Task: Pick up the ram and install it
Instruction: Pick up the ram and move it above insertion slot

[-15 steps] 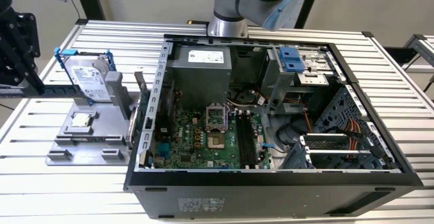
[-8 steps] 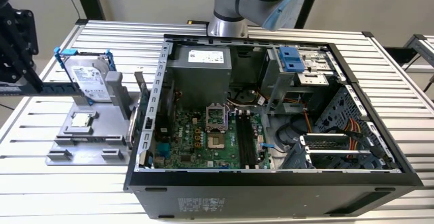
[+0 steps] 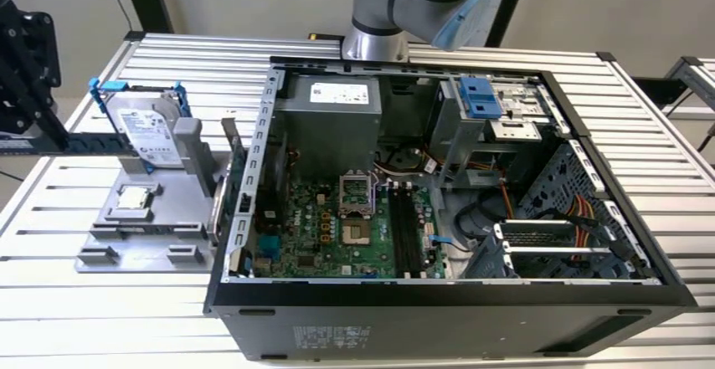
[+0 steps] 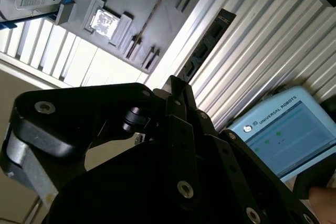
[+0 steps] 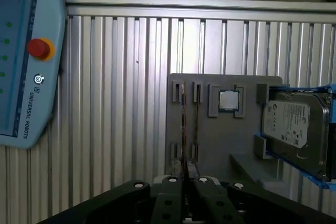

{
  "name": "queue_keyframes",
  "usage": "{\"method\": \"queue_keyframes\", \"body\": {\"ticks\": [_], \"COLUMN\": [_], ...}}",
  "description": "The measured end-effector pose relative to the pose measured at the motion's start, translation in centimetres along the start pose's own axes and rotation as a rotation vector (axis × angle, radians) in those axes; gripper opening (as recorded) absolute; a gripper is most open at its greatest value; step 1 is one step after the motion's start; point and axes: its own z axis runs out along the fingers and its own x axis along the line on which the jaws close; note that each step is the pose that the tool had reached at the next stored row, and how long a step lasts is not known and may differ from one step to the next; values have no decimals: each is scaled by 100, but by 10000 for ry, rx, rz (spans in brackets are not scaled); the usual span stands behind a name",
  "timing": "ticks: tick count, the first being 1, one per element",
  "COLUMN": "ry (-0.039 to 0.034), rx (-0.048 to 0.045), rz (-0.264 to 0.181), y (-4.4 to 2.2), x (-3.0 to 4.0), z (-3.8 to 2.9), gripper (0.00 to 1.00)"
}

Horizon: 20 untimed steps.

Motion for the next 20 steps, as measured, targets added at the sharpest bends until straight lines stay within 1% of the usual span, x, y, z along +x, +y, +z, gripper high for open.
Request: {"method": "queue_keyframes", "body": {"ticks": [8,20], "ry": [-1,0], "rx": [1,0], "rz": [0,0], "y": [0,0], "x": [0,0], "z": [-41,-55], "gripper": [0,0]}}
